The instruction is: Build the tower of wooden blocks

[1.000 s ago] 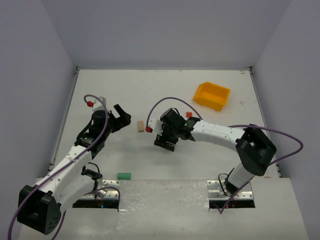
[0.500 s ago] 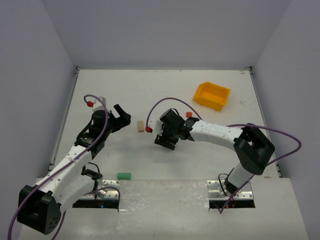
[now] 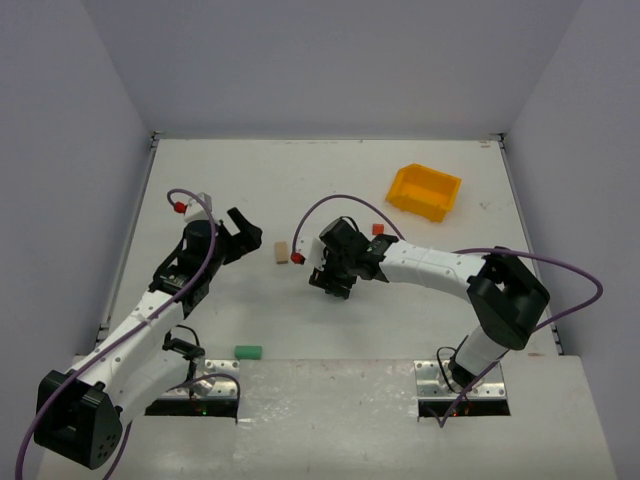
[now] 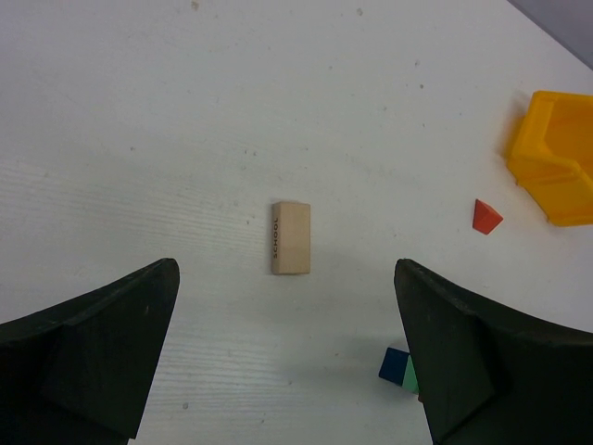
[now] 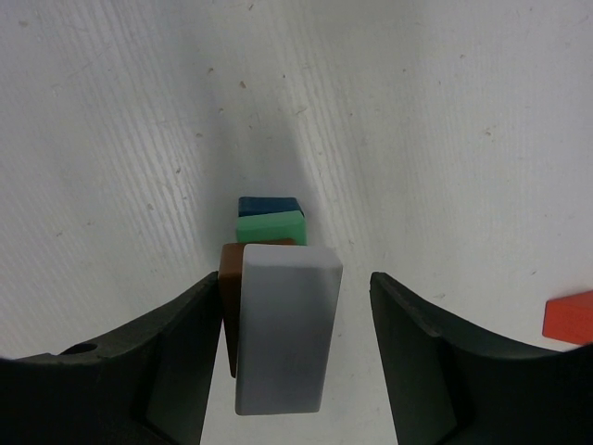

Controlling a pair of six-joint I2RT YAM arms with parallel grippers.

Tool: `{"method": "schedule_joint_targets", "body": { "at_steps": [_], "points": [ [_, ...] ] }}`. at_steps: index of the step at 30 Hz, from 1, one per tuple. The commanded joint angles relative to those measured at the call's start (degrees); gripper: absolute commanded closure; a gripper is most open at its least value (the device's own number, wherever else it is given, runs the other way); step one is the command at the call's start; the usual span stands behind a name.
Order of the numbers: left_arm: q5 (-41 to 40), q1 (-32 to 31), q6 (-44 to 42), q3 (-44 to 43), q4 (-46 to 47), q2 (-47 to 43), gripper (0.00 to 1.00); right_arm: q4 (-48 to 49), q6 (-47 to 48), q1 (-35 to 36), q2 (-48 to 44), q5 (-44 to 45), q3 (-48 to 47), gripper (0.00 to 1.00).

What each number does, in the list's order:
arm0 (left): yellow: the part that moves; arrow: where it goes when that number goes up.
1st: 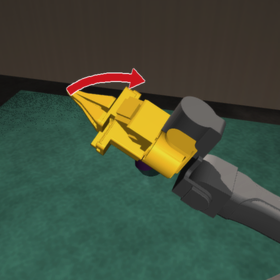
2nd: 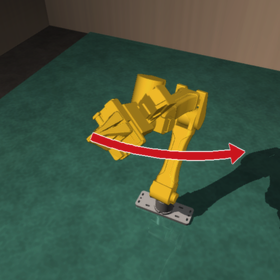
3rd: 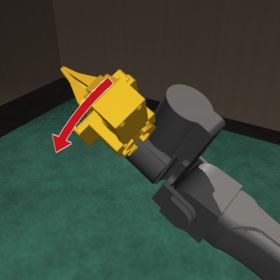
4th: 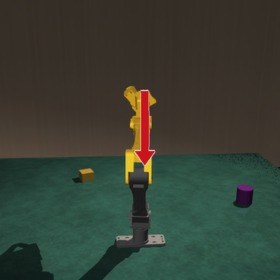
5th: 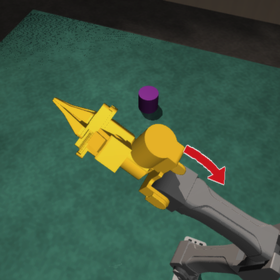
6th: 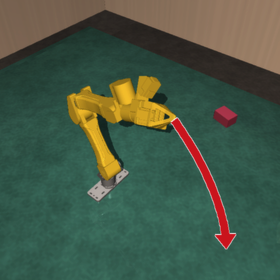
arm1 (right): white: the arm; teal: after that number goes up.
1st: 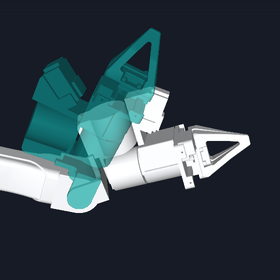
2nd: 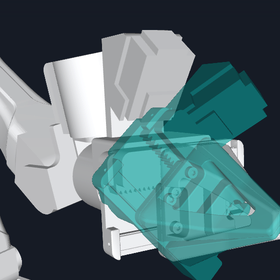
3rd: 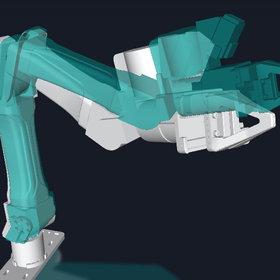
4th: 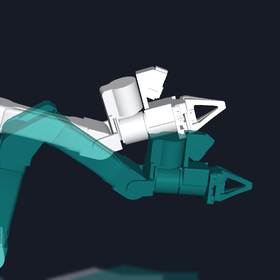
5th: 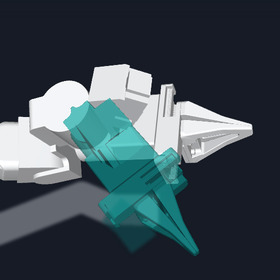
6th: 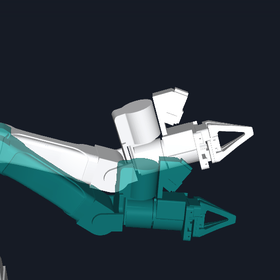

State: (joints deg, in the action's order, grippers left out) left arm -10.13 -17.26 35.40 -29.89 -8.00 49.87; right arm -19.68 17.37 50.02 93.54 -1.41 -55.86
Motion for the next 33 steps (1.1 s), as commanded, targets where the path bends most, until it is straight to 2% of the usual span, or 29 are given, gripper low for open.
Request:
{"method": "schedule_joint_targets", "body": {
  "at_steps": [1, 26, 33],
  "points": [
    [-0.42, -0.06, 0.11, 0.27, 2.65, -0.38, 0.00, 1.84, -0.77, 0.17, -0.81, 0.97, -1.10, 0.36],
    [-0.28, -0.06, 0.20, 0.27, 2.77, -0.38, 0.00, 2.15, -0.36, 0.17, -1.08, 1.01, -1.14, 0.36],
    [-0.15, -0.06, 0.20, 0.27, 2.81, -0.38, 0.00, 2.19, -0.32, 0.17, -1.76, 0.79, -1.01, 0.24]
  ]
}}
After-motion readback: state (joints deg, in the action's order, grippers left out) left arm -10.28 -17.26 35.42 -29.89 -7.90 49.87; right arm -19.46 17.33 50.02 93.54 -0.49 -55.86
